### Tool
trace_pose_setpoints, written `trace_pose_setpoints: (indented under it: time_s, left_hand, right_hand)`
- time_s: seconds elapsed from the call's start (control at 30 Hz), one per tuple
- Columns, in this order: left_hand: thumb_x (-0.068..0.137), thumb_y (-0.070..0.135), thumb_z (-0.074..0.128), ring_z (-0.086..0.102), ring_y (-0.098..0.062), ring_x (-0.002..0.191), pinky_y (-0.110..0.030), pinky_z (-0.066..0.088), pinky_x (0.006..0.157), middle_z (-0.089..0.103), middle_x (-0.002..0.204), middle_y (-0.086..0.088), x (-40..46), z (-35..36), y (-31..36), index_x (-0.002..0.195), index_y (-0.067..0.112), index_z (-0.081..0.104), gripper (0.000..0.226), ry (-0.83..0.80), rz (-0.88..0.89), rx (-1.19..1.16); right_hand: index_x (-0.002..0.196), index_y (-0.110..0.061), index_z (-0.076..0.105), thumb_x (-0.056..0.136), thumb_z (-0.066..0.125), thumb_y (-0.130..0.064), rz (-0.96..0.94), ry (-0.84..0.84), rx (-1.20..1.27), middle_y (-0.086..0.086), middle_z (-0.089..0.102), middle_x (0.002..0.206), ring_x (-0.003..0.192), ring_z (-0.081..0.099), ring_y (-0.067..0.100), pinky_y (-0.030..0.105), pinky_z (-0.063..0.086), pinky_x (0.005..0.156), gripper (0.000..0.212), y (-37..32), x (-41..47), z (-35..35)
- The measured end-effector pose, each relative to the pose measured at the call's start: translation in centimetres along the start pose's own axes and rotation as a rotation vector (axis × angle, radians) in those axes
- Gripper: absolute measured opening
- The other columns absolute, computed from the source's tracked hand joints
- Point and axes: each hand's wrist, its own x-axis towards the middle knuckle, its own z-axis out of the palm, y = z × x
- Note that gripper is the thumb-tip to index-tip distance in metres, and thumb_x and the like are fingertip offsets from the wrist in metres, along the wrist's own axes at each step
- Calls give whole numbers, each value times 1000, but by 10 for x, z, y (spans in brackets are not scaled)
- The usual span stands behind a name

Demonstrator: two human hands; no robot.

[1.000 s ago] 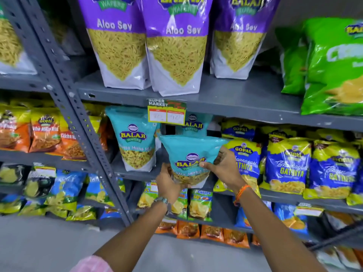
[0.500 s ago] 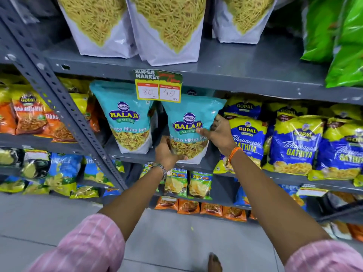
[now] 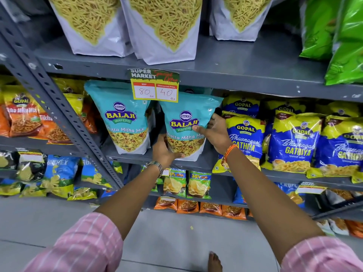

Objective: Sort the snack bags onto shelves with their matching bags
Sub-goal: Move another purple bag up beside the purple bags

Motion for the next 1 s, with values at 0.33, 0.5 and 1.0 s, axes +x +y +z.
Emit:
trace_pose_setpoints:
  time_s: [0.33,0.5,1.0]
  left_hand:
    - [73,5,86,54,-27,135,-35,42,115,55,144,-17,-49,-31,4,143,6,40,83,96,-34,-243]
    - [80,-3,78,67,-13,110,-36,54,103,68,118,-7,-90,-69,34,121,11,58,47,259,138,-302]
    - [81,16,81,54,-12,122,-31,43,109,51,133,6,-67,-165,209,141,14,46,69,412,564,-163]
  right_hand:
    - [131,-18,49,64,92,-9,-22,296,-35,-1,58,128,116,58,15,33,52,100,80,-21,-72,2]
    - [109,-24,58,69,88,-5,-239,372,8,-11,63,105,96,63,-2,21,57,77,53,-66,-120,19]
    - [142,-5,41,90,71,-12,-340,16,191,13,49,146,135,49,26,36,43,111,61,-232,-10,20]
